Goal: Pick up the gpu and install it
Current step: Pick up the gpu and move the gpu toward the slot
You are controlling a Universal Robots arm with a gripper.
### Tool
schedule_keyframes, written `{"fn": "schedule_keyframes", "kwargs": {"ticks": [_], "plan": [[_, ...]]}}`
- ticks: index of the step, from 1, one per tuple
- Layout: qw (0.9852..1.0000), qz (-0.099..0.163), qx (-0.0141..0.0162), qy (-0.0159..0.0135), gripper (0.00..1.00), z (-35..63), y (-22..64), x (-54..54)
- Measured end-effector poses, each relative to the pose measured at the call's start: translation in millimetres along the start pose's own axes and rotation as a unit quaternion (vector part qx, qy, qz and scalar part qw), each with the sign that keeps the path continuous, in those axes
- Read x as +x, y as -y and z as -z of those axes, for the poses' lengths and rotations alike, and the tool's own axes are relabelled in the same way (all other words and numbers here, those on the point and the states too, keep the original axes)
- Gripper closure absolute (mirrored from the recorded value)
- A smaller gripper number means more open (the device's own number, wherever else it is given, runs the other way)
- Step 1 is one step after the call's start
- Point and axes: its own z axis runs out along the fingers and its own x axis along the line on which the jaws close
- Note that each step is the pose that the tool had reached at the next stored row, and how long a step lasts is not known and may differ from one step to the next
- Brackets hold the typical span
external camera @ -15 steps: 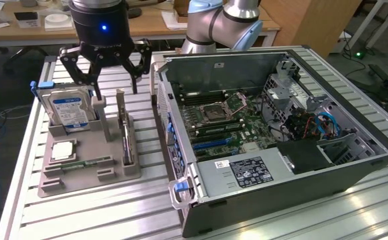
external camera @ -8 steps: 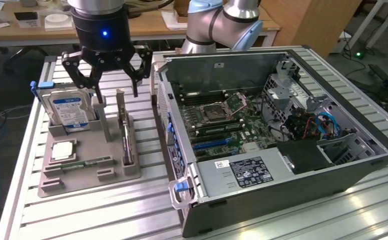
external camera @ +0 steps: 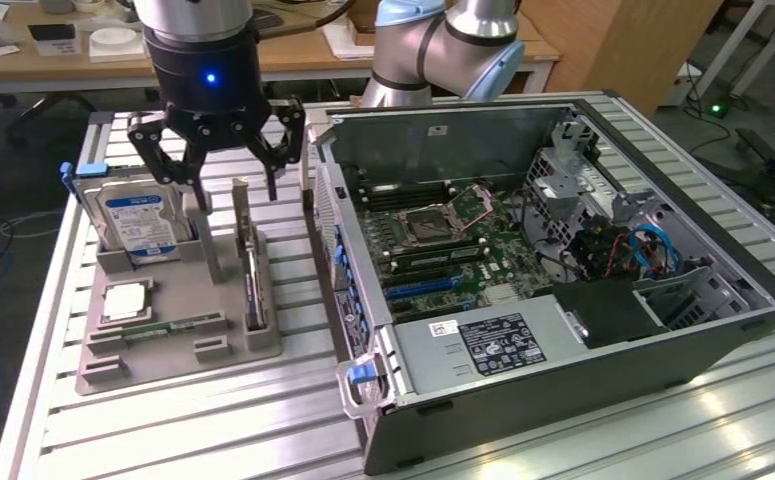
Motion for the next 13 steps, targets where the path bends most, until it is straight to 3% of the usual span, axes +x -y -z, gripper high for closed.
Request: {"fn": "schedule_keyframes", "kwargs": {"ticks": [10, 13], "plan": [[1.0000, -0.007, 0.0005, 0.0046, 0.29, -9.1, 0.2, 0.3], [1.0000, -0.008, 0.0007, 0.0046, 0.29, -12.2, 0.2, 0.4]]}}
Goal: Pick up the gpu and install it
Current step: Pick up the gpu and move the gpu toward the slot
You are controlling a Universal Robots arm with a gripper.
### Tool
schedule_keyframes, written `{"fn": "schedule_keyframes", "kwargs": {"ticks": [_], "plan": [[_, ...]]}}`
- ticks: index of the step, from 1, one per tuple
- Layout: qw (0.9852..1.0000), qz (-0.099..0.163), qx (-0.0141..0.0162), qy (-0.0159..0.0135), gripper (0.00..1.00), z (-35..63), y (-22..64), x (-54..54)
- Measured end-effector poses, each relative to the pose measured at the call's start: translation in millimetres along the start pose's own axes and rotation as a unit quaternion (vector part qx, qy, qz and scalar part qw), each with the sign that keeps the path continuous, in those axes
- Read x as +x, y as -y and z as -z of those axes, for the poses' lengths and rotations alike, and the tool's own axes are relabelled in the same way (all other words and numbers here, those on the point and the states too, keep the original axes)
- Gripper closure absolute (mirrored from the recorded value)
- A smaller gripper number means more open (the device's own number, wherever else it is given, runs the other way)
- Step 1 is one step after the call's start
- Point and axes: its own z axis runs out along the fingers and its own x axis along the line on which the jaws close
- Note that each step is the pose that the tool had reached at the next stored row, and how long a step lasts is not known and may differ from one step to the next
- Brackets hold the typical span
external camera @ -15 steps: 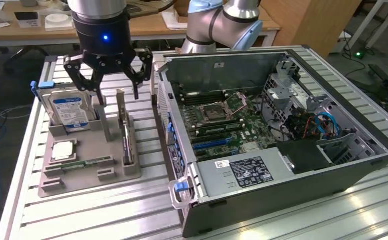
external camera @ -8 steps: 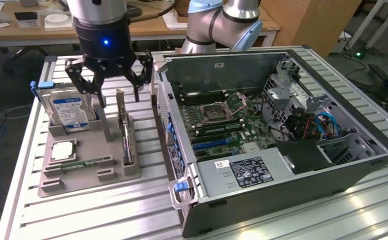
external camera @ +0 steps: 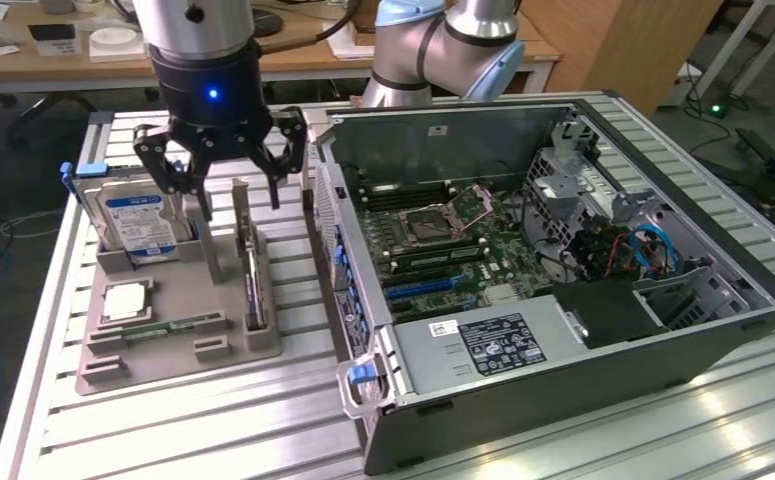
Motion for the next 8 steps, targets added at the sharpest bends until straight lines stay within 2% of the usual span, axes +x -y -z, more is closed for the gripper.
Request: {"fn": "schedule_keyframes", "kwargs": {"ticks": [6, 8], "plan": [[1.0000, 0.000, 0.0001, -0.0011, 0.29, -3.5, 0.8, 0.3], [1.0000, 0.000, 0.0001, -0.0036, 0.29, -6.8, 1.0, 0.3]]}}
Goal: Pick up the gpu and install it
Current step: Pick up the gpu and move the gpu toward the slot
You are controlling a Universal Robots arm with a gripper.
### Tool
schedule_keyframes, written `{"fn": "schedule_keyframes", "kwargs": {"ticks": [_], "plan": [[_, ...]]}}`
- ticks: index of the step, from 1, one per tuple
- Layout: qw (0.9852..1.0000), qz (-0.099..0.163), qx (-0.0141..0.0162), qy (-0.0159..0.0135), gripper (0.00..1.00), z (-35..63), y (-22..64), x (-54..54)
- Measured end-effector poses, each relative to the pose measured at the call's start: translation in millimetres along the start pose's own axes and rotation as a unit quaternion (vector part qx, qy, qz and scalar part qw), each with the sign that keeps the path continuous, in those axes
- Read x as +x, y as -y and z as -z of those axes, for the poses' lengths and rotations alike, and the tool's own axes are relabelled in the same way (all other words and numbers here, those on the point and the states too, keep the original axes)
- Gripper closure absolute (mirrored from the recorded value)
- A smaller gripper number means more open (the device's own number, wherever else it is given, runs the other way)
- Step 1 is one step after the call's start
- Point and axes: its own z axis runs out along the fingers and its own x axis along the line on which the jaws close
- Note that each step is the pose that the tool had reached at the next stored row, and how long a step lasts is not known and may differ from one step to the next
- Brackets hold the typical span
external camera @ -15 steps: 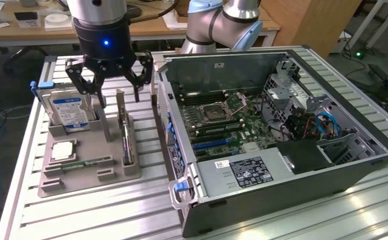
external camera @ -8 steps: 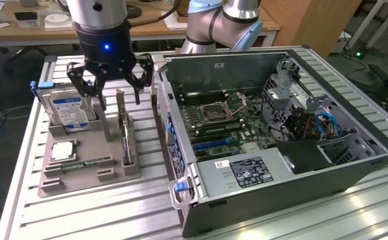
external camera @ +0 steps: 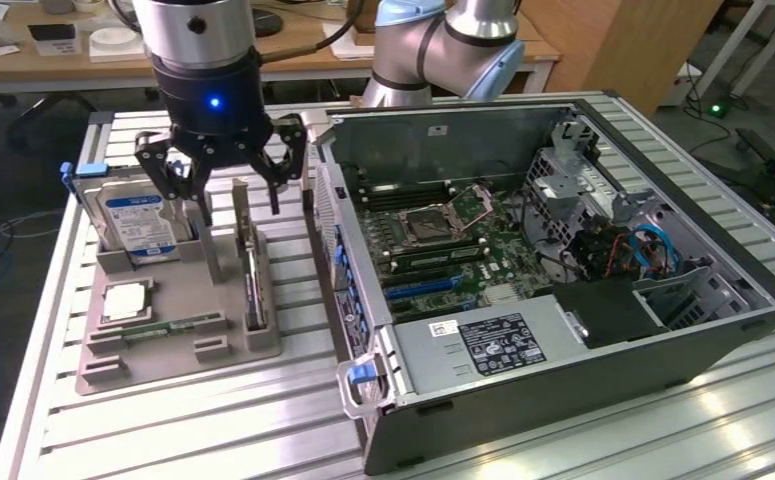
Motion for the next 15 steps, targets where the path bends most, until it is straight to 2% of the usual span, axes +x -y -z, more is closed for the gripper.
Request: {"fn": "schedule_keyframes", "kwargs": {"ticks": [3, 4, 9, 15], "plan": [[1.0000, 0.000, -0.0002, -0.0060, 0.29, -4.9, 0.1, 0.2], [1.0000, 0.000, -0.0003, -0.0071, 0.29, -6.8, 0.1, 0.3], [1.0000, 0.000, -0.0004, -0.0098, 0.29, -15.8, 0.6, 0.6], [0.9999, 0.000, -0.0005, -0.0102, 0.29, -26.8, 0.9, 0.9]]}}
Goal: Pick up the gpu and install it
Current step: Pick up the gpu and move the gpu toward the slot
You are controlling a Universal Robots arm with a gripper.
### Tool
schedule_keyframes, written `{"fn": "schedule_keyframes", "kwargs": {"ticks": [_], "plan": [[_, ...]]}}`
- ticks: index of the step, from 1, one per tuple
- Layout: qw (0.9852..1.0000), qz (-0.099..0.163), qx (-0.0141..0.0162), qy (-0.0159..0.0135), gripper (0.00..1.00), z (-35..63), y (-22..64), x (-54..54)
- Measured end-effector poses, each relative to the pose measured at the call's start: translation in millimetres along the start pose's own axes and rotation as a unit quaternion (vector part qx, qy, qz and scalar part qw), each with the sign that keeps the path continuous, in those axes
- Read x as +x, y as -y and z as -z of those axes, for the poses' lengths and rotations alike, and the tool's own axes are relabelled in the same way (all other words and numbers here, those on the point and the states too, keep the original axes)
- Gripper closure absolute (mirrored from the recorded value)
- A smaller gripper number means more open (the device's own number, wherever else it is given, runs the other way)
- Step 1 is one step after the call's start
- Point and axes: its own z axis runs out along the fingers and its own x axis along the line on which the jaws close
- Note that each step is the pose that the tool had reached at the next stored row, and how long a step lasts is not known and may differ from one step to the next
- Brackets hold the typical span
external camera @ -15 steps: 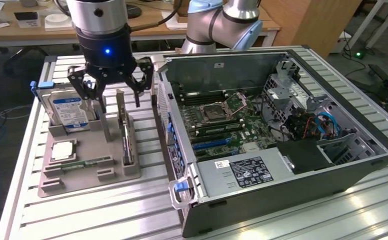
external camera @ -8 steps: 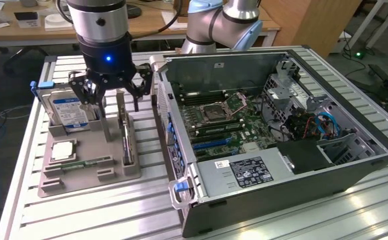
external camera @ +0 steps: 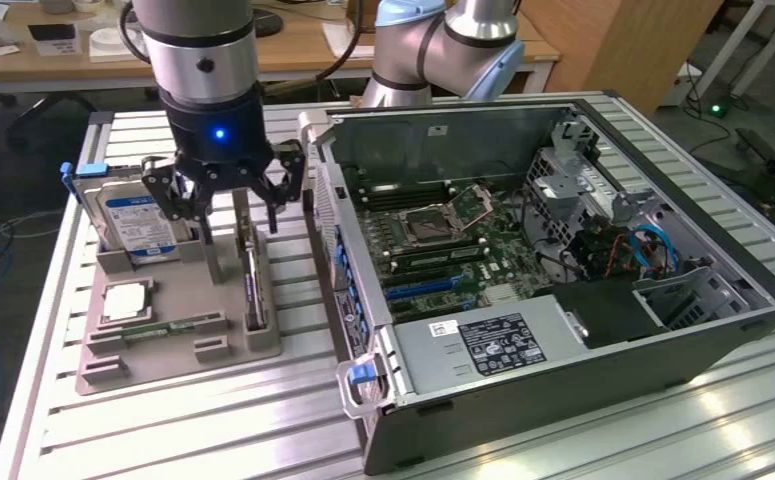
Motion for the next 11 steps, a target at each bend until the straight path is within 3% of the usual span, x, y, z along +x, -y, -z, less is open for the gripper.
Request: {"fn": "schedule_keyframes", "kwargs": {"ticks": [11], "plan": [[1.0000, 0.000, 0.0000, -0.0002, 0.29, -20.1, 0.9, 0.3]]}}
